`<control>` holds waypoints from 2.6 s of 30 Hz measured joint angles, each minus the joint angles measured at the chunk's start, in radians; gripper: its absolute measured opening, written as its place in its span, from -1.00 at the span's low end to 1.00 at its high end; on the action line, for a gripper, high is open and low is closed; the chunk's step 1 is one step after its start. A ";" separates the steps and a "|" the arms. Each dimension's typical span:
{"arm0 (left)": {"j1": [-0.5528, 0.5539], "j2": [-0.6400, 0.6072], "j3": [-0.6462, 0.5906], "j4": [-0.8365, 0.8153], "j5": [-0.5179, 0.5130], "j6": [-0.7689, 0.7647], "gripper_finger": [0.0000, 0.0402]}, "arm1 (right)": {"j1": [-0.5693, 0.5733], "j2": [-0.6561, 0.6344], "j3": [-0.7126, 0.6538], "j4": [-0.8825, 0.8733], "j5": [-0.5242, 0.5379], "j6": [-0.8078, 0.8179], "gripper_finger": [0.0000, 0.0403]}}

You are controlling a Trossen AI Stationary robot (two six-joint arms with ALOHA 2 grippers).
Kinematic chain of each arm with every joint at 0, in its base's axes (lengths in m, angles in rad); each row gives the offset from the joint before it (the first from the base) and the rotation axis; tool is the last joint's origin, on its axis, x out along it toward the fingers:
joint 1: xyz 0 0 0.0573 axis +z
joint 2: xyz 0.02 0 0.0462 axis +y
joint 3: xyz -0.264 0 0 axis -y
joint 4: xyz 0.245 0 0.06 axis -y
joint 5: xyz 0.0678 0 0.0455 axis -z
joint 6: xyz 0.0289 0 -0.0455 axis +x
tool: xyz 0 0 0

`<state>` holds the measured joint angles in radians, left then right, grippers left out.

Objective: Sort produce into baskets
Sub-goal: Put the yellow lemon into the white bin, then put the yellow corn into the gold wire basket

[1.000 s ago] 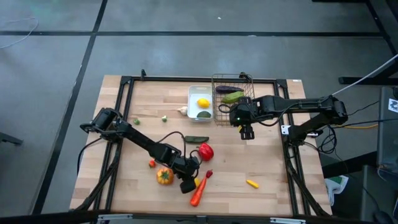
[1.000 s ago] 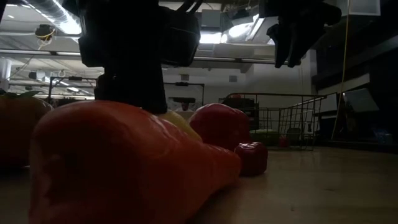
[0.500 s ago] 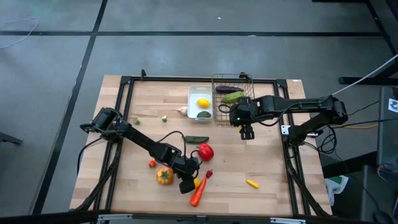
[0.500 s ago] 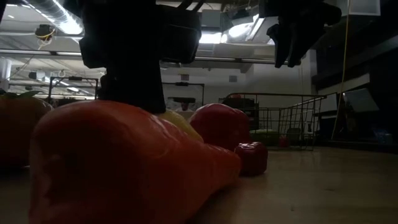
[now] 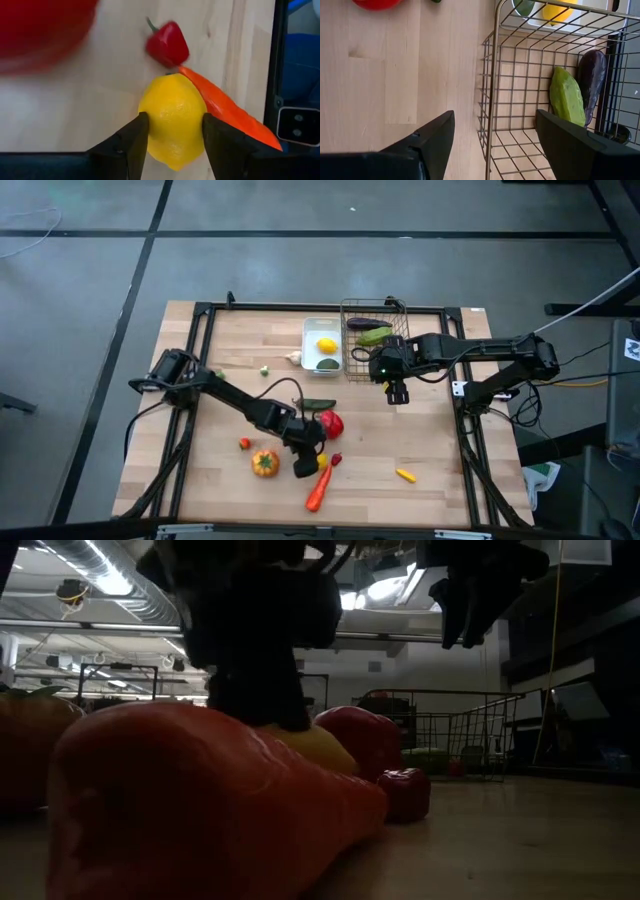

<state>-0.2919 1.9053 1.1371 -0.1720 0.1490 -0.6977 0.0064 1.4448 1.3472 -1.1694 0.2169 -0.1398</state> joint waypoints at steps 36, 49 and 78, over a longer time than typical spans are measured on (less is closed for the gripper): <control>0.402 -0.155 0.220 -0.187 0.225 0.406 -0.15 | 0.000 -0.001 0.000 -0.040 0.012 -0.024 0.37; 0.649 -0.209 0.213 -0.356 0.018 0.679 -0.15 | 0.000 -0.002 0.000 -0.044 0.000 -0.012 0.37; 0.666 -0.084 0.178 -0.359 -0.121 0.898 0.25 | 0.024 -0.003 0.001 -0.021 -0.228 0.233 0.37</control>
<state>0.3737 1.8209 1.3155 -0.5308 0.0276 0.2001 0.0302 1.4414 1.3479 -1.1901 -0.0110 0.0932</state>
